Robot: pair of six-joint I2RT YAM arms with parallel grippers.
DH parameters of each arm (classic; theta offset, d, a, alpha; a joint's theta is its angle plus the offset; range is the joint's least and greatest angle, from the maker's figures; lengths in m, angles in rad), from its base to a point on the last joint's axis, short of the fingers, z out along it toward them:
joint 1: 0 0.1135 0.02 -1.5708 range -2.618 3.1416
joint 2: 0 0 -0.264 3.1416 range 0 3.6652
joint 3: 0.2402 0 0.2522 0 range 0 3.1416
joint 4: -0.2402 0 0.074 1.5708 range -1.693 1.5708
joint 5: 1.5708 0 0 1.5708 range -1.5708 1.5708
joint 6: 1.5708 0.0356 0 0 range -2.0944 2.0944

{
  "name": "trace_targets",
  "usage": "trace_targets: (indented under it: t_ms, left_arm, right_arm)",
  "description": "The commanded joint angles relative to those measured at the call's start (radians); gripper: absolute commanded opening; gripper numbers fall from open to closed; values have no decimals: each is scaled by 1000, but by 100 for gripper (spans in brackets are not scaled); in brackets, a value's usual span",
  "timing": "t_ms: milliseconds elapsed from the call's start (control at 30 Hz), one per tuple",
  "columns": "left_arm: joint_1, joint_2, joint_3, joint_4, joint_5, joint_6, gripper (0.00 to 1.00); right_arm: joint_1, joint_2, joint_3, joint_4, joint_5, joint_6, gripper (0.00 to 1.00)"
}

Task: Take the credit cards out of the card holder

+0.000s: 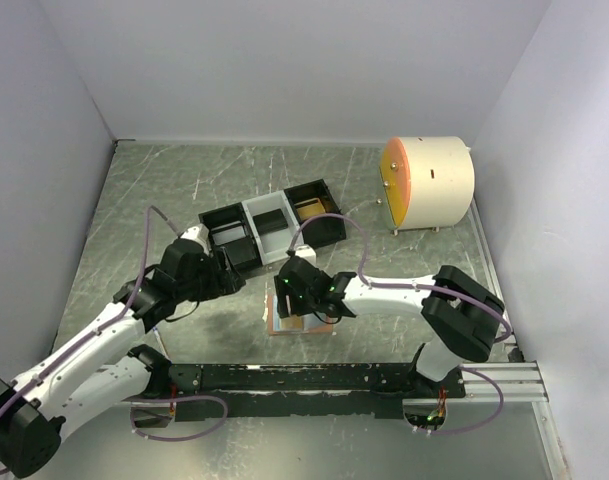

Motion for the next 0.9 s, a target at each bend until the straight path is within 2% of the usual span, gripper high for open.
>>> trace_targets:
  t_ms: [0, 233, 500, 667, 867]
  left_arm:
    - [-13, -59, 4, -20, -123, -135, 88]
    - [-14, -95, 28, -110, -189, -176, 89]
    - [-14, -94, 37, -136, -162, -170, 89]
    - [-14, -80, 31, -95, -84, -133, 89]
    - [-15, -64, -4, 11, 52, -101, 89]
  right_arm:
    - [19, 35, 35, -95, 79, -36, 66]
    - [67, 87, 107, -199, 206, -42, 71]
    - [101, 163, 172, -259, 265, -25, 68]
    - [101, 150, 145, -195, 181, -20, 63]
    - [51, 99, 57, -23, -26, 0, 60]
